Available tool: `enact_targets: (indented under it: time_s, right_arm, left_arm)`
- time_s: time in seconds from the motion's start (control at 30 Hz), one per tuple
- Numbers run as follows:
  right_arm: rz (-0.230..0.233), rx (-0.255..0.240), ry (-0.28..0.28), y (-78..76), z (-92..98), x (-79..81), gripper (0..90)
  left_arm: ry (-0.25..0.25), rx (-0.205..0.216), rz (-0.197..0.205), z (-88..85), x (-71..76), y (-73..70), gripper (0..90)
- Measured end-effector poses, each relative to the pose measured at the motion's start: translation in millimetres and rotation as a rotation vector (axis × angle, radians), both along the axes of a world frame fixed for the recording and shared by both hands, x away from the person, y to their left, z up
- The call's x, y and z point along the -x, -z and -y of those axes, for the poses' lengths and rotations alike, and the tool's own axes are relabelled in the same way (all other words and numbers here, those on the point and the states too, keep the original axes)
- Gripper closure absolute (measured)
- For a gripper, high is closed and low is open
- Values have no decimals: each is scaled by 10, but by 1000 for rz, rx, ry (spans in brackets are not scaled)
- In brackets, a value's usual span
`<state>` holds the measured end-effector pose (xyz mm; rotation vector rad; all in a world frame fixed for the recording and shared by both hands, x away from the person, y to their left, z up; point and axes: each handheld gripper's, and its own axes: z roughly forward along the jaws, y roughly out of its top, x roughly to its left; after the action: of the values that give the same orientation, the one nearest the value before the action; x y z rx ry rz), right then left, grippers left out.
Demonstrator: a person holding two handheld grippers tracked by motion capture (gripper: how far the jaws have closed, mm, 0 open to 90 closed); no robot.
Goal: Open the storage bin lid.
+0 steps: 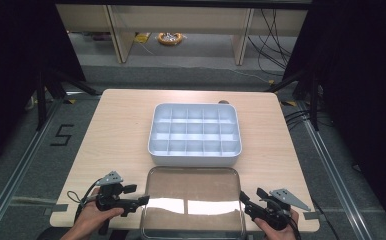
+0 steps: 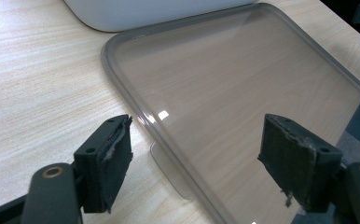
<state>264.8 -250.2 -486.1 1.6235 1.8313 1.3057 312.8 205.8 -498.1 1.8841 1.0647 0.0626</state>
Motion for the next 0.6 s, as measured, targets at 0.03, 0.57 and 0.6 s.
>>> enact_targets:
  time_s: [0.03,0.57,0.6]
  right_arm:
    - [-21,-26,2,-7,-34,24,302]
    - [-29,49,-76,30,-64,259,277]
    - [-38,50,-76,19,-65,287,277]
  left_arm:
    - [0,6,-2,-6,8,0,233]
    - [30,-12,-3,-97,208,16,214]
    - [28,-16,-8,-92,221,16,214]
